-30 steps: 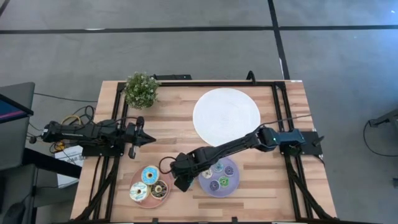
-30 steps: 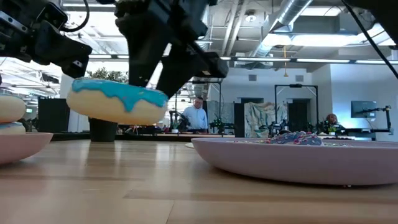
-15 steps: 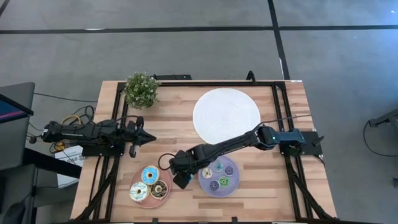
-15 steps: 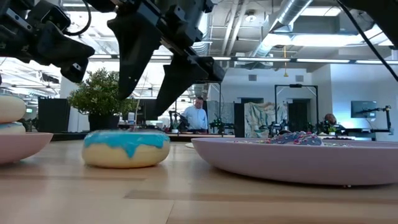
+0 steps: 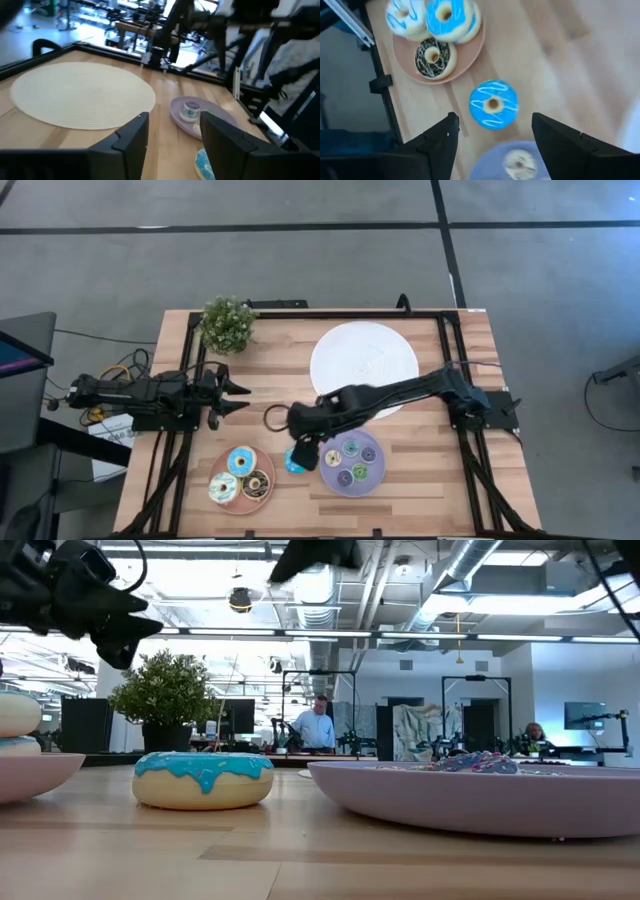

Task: Pick & Place donuts
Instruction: Put the big light blue donut on the pink plate

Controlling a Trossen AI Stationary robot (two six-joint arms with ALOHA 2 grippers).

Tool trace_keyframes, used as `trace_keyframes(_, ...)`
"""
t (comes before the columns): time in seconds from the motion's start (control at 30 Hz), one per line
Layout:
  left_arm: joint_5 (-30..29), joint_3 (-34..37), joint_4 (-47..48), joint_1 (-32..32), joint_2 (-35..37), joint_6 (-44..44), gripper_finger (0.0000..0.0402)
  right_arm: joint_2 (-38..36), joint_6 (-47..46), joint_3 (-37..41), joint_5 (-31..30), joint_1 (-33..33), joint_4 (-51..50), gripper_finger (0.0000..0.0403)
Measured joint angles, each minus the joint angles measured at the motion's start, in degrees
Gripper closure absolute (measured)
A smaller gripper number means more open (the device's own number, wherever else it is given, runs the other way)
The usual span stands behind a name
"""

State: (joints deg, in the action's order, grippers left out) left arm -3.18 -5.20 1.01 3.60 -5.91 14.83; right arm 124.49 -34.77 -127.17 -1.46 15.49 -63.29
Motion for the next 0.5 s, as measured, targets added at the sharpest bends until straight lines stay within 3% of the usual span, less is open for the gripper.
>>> trace_keyframes(0.13,-3.2,-5.5,4.3,0.3,-3.9,2.0,0.0226,-5.4,4.4,-0.1,-6.1,1.6,-5.0,0.0169)
trace_keyframes(0.27,-6.9,-13.4,6.6,2.3,-13.2,1.3,0.0225,-9.3,4.5,1.4,-11.9,5.1,-12.4,0.0180)
trace_keyframes(0.5,-10.3,-30.5,14.2,6.9,-38.2,-4.2,0.0225,-21.3,-5.4,23.0,-14.3,12.1,-7.8,0.0207)
